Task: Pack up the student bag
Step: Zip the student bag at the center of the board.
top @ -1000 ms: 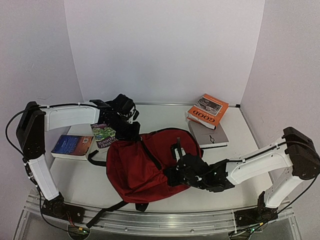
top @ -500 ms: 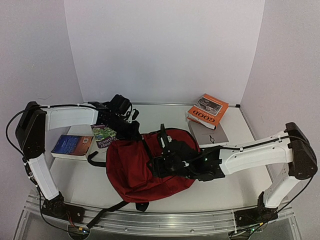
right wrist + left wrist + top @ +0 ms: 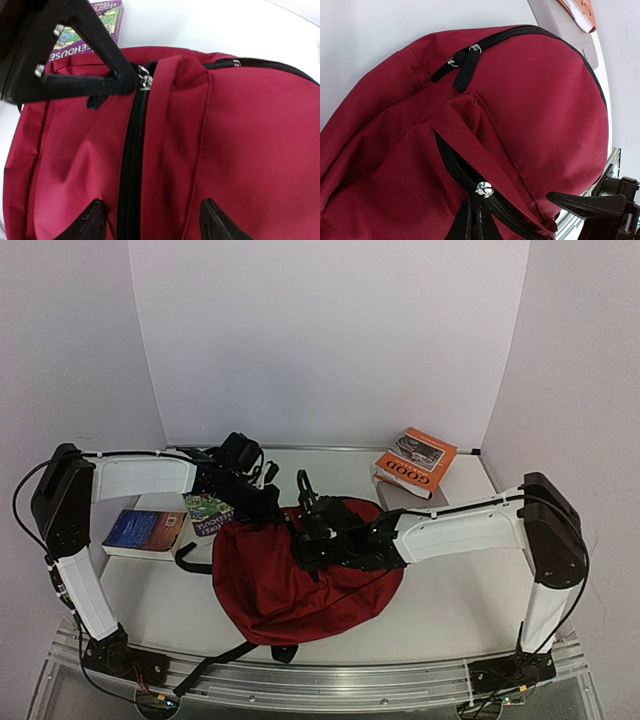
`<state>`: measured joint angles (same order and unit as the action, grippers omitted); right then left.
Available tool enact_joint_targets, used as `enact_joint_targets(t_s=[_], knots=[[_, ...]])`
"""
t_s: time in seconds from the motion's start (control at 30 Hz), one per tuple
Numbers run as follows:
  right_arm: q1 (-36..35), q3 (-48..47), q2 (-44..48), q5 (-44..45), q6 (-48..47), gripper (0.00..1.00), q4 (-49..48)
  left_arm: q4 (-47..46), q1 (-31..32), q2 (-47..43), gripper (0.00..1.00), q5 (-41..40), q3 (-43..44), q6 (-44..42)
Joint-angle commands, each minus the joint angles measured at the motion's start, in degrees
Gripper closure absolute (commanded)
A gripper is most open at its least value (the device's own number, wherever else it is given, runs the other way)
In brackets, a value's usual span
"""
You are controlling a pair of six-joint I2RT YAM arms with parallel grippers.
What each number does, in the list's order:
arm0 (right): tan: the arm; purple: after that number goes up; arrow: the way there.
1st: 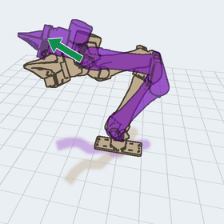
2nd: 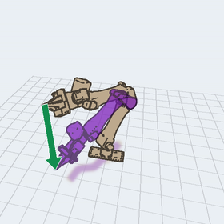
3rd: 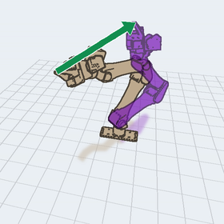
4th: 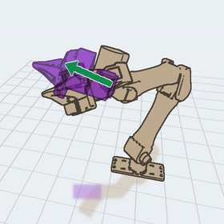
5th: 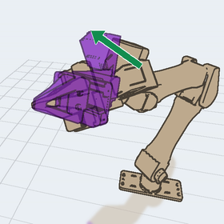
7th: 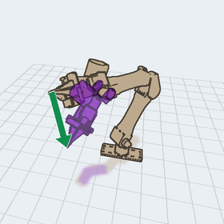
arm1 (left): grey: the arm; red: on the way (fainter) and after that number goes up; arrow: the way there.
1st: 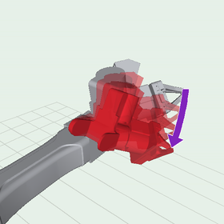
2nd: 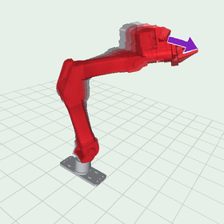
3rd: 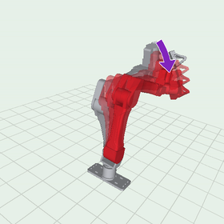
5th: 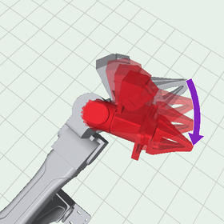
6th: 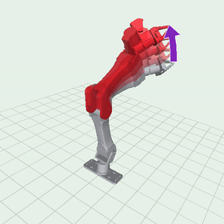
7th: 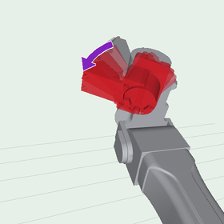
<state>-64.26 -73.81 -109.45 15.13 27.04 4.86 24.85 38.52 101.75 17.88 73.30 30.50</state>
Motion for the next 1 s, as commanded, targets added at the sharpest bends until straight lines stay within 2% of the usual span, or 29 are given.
enact_joint_targets(t_s=[0.0,0.13,0.33,0.37,0.63,0.97], knots=[[1.8,-4.0,-2.2,-1.2,-2.8,0.46,0.1,-2.3,-0.5,-2.5,1.0,0.2,-0.7,0.7],[2.6,-5.3,-3.5,-1.8,-3.8,0.6,0.1,-2.5,-0.6,-2.8,1.0,0.3,-1.0,0.7],[2.6,-4.2,-1.7,-0.1,-2.6,0.97,0.1,-3.1,-0.5,-2.8,1.0,0.5,-1.5,1.4],[2.6,-3.5,-1.0,0.1,-2.3,1.0,0.1,-3.4,-0.5,-2.9,1.0,0.4,-1.7,1.8],[2.6,5.6,6.9,1.1,1.8,1.0,-0.2,-3.0,-1.0,-1.4,1.0,-4.9,-1.3,5.7],[2.4,12.0,13.7,1.1,5.1,1.0,-1.3,-4.9,-3.3,2.9,1.0,-3.6,-0.2,9.3]])
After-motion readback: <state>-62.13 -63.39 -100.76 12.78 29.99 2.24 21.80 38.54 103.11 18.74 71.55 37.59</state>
